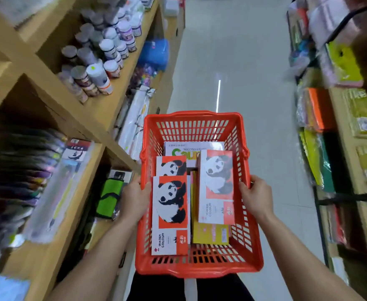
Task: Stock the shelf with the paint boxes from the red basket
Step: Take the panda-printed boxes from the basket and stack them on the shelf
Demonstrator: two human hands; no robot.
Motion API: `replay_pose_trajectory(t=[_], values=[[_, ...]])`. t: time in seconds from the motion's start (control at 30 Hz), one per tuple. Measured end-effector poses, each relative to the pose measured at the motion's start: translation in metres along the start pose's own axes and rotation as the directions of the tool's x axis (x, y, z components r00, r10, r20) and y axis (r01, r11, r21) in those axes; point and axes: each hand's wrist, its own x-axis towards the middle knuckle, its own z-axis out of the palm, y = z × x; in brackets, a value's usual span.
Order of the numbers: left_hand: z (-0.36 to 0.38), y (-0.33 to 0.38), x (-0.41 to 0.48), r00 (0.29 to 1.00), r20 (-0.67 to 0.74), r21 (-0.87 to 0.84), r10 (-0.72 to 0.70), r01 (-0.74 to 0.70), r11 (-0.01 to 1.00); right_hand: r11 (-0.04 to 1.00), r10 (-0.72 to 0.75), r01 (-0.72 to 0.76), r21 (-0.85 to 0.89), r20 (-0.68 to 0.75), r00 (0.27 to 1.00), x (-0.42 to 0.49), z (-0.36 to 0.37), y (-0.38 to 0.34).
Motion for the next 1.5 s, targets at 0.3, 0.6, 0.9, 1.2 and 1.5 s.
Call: replay_pose_trajectory(t=[0.3, 0.6, 0.9, 1.2, 1.5], values=[[0.083, 0.009, 0.176, 0.995, 0.100, 0.073, -0.017, 0.010, 0.997, 0.990, 0.139, -0.139, 0.000, -0.020, 0.990, 0.157, 0.073, -0.004], [0.095, -0.013, 0.225, 0.961, 0.270, 0.017, -0.063, 0.060, 0.998, 0.942, 0.299, -0.311, -0.128, -0.109, 0.948, 0.184, 0.096, -0.029], [0.083, -0.019, 0.220, 0.925, 0.375, -0.149, -0.066, 0.130, 0.980, 0.998, -0.066, 0.060, 0.032, 0.274, 0.960, 0.108, 0.207, -0.108], [0.083, -0.027, 0.225, 0.905, 0.423, -0.256, 0.038, 0.079, 0.964, 0.948, 0.262, -0.302, 0.100, 0.292, 0.920, 0.134, 0.257, -0.097], [0.084, -0.034, 0.224, 0.897, 0.438, -0.276, 0.063, 0.067, 0.959, 0.928, 0.216, -0.296, 0.227, 0.321, 0.922, 0.134, 0.256, -0.090]])
